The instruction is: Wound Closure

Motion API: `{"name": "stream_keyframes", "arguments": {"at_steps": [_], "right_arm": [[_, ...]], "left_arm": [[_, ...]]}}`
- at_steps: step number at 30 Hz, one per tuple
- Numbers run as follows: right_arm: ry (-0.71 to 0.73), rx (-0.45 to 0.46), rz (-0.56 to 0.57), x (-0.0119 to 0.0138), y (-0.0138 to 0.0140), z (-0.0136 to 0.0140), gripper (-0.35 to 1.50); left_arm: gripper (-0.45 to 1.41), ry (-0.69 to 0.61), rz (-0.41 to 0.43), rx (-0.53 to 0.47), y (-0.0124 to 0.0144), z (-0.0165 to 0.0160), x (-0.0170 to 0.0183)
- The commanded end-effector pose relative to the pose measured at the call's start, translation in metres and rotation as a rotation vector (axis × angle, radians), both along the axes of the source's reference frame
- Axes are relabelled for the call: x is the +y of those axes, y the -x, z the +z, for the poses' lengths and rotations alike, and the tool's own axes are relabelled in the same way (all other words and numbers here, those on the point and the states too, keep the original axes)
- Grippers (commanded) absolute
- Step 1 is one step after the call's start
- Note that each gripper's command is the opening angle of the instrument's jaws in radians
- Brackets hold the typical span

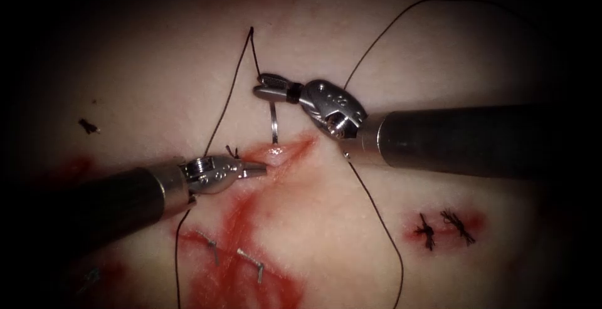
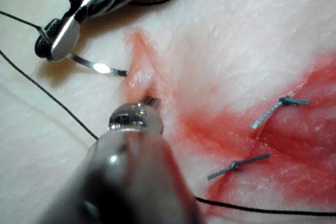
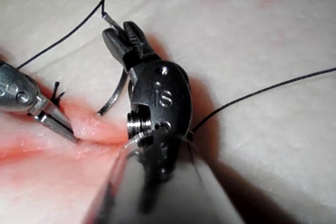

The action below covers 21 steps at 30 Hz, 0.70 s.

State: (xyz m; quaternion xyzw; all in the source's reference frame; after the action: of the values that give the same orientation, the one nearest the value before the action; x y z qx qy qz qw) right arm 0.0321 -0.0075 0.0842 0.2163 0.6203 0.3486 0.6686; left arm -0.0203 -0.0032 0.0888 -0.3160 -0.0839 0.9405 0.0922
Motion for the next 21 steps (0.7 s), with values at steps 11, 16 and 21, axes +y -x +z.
{"name": "stream_keyframes", "arguments": {"at_steps": [11, 16, 21], "right_arm": [[0.002, 0.002, 0.002, -0.0008, -0.0012, 0.0007, -0.35], [0.008, 0.002, 0.000, -0.0009, -0.0011, 0.0007, -0.35], [0.018, -0.024, -0.026, -0.0019, -0.0012, 0.0010, -0.35]], "left_arm": [[0.41, 0.037, -0.086, -0.055, 0.0014, 0.0000, 0.0030], [0.68, 0.040, -0.095, -0.047, 0.0015, -0.0002, 0.0034], [0.64, 0.038, -0.100, -0.045, 0.0016, -0.0005, 0.0034]]}}
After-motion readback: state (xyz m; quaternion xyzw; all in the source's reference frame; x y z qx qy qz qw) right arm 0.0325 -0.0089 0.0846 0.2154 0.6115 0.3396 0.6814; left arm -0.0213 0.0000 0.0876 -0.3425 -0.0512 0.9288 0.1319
